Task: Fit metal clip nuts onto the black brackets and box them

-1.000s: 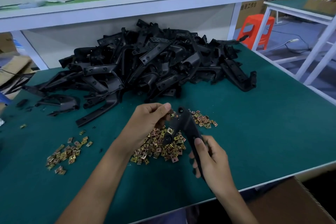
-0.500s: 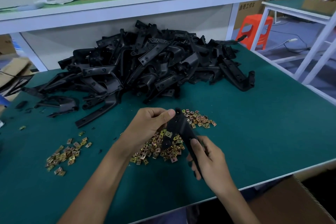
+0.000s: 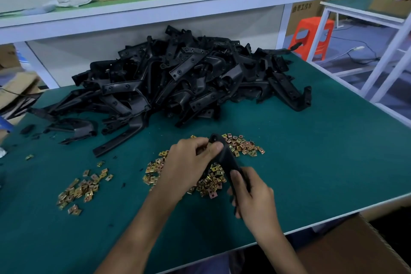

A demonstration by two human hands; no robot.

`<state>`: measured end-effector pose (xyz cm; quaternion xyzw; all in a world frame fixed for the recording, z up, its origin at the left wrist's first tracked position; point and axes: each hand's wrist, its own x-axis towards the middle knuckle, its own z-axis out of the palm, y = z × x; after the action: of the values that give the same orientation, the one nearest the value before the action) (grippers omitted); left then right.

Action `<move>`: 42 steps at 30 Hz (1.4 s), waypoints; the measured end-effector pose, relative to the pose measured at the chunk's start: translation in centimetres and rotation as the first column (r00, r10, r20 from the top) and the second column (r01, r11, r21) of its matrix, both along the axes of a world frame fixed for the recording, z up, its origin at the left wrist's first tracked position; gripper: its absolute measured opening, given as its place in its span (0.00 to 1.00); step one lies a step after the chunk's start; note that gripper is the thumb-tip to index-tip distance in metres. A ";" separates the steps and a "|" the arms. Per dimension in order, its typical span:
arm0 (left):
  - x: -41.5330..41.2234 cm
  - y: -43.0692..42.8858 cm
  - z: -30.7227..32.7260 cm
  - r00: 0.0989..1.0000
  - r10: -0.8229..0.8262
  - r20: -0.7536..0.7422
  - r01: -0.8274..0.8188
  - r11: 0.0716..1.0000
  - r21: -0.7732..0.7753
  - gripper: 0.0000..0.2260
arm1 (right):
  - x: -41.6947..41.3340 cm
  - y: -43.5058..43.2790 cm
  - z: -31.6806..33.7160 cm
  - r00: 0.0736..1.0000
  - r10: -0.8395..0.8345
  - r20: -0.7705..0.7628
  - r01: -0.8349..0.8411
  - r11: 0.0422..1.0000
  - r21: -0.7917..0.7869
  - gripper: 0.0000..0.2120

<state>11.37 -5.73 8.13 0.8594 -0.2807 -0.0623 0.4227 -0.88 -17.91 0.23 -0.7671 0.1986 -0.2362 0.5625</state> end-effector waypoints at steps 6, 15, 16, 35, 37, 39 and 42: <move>-0.1 0.4 1.0 0.916 0.015 0.401 -0.113 0.969 0.222 0.14 | -0.6 1.9 0.7 0.999 0.039 -0.030 -0.037 0.997 0.074 0.02; 1.3 -3.0 -6.9 0.963 -0.270 -0.025 0.270 0.963 0.000 0.31 | -13.3 0.6 2.5 0.992 -0.056 0.112 -0.046 0.672 0.739 0.11; 1.6 -3.3 -7.7 0.954 -0.291 -0.080 0.286 0.956 -0.061 0.31 | -14.5 -0.3 2.8 0.975 -0.179 0.129 0.007 0.606 0.795 0.13; -3.9 4.2 -0.1 0.954 -0.154 -0.258 0.128 0.985 -0.117 0.13 | 5.0 -12.1 6.4 0.993 -0.036 -0.112 0.069 0.950 0.306 0.05; -3.7 5.2 -0.4 0.944 -0.103 -0.314 0.063 0.989 -0.134 0.15 | 10.6 -12.2 6.6 0.981 0.052 -0.188 0.008 0.952 0.307 0.07; -3.6 5.8 -0.7 0.940 -0.078 -0.331 0.035 0.990 -0.135 0.16 | 15.5 -11.8 6.6 0.970 0.078 -0.228 0.010 0.932 0.361 0.10; -3.3 6.3 -1.2 0.939 -0.058 -0.338 0.020 0.993 -0.115 0.15 | 21.4 -11.3 6.2 0.967 0.002 -0.257 0.126 0.868 0.480 0.20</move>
<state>8.05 0.59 6.94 0.8054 -0.2235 -0.2029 0.5100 20.50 -29.17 6.48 -0.6150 0.3458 -0.0978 0.7019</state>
